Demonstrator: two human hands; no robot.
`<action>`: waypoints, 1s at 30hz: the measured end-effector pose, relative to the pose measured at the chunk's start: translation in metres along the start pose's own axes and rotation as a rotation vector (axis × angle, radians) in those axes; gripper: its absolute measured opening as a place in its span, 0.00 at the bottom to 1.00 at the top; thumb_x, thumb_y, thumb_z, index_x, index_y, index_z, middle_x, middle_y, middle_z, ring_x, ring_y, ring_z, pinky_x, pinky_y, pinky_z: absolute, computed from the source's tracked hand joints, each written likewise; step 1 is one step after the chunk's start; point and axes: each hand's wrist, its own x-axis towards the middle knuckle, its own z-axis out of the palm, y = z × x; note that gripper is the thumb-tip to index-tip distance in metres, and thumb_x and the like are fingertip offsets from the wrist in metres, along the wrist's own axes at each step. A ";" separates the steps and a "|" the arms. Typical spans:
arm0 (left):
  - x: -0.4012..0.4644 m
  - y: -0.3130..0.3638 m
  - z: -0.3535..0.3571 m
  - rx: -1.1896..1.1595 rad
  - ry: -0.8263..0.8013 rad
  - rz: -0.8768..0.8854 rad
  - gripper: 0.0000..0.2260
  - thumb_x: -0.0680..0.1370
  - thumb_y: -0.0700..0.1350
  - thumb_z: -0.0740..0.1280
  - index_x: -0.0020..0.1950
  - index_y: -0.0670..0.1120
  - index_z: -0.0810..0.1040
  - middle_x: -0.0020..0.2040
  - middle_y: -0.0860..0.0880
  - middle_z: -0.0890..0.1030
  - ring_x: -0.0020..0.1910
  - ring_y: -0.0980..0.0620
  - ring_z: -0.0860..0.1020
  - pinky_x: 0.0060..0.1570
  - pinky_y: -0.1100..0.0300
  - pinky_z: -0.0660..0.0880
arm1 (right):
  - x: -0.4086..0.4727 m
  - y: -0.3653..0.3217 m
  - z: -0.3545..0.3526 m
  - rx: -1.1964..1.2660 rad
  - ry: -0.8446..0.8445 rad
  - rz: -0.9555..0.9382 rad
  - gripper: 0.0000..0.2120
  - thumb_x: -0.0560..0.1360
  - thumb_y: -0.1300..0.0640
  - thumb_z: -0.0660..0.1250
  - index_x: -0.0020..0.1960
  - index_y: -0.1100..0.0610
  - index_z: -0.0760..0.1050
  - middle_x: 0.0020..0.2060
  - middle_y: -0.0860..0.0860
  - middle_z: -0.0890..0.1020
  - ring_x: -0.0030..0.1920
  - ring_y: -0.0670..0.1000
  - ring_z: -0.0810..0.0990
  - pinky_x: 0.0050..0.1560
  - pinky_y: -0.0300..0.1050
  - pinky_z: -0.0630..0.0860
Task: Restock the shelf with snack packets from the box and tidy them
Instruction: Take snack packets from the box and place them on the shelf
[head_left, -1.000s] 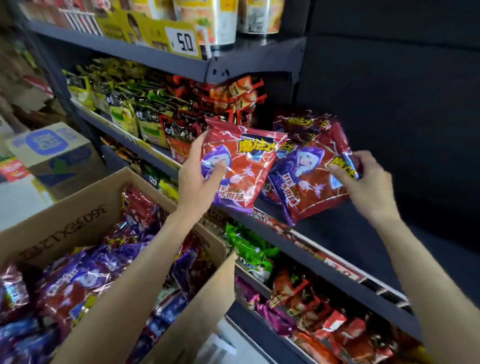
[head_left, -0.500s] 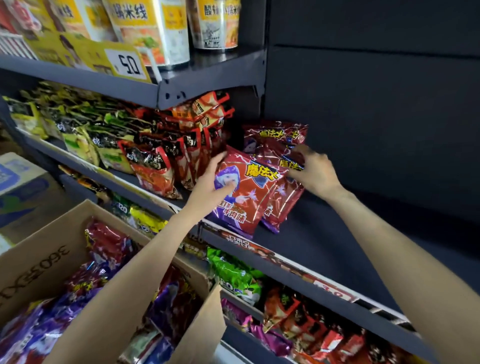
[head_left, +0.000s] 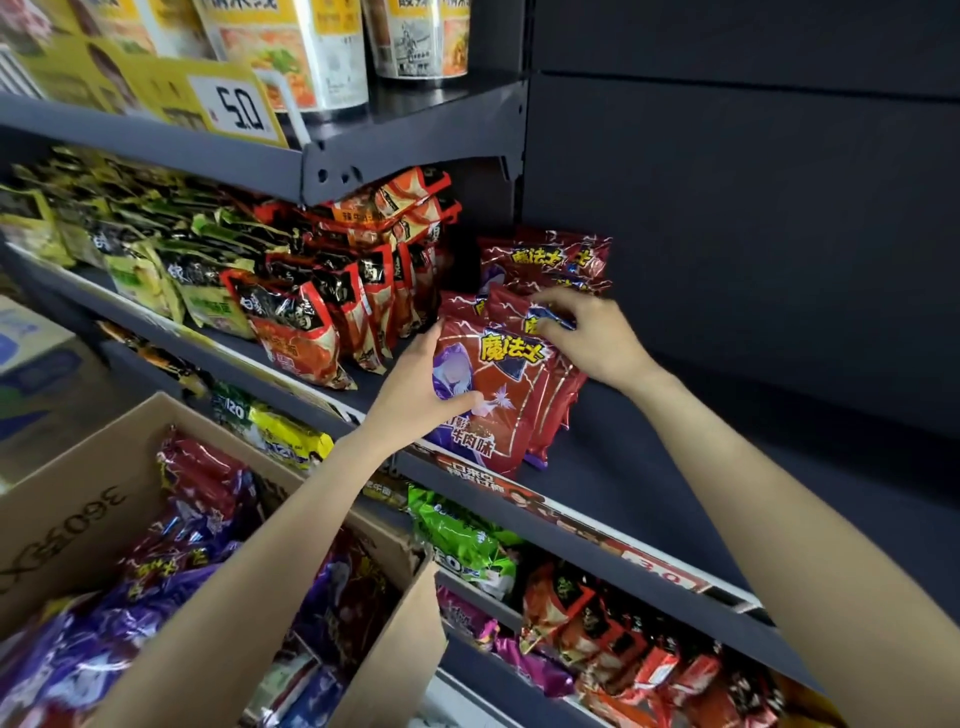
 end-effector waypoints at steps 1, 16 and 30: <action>0.000 -0.001 0.000 0.011 0.008 -0.002 0.45 0.68 0.53 0.75 0.77 0.46 0.53 0.73 0.48 0.65 0.72 0.50 0.63 0.68 0.56 0.62 | 0.000 -0.001 0.004 -0.033 -0.018 0.023 0.16 0.78 0.56 0.62 0.66 0.52 0.73 0.55 0.54 0.81 0.30 0.42 0.76 0.37 0.36 0.73; -0.139 -0.003 -0.071 0.331 0.690 0.279 0.14 0.81 0.49 0.60 0.49 0.44 0.83 0.30 0.52 0.80 0.27 0.56 0.78 0.27 0.57 0.74 | -0.075 -0.083 0.053 -0.128 0.006 -0.573 0.11 0.77 0.52 0.59 0.51 0.52 0.79 0.36 0.47 0.83 0.35 0.51 0.81 0.31 0.45 0.75; -0.342 -0.187 -0.150 0.349 0.321 -0.659 0.17 0.75 0.45 0.71 0.62 0.44 0.77 0.56 0.45 0.78 0.56 0.45 0.77 0.57 0.54 0.71 | -0.084 -0.179 0.264 -0.128 -0.744 -0.597 0.19 0.79 0.49 0.63 0.68 0.53 0.69 0.61 0.51 0.75 0.62 0.52 0.73 0.56 0.47 0.72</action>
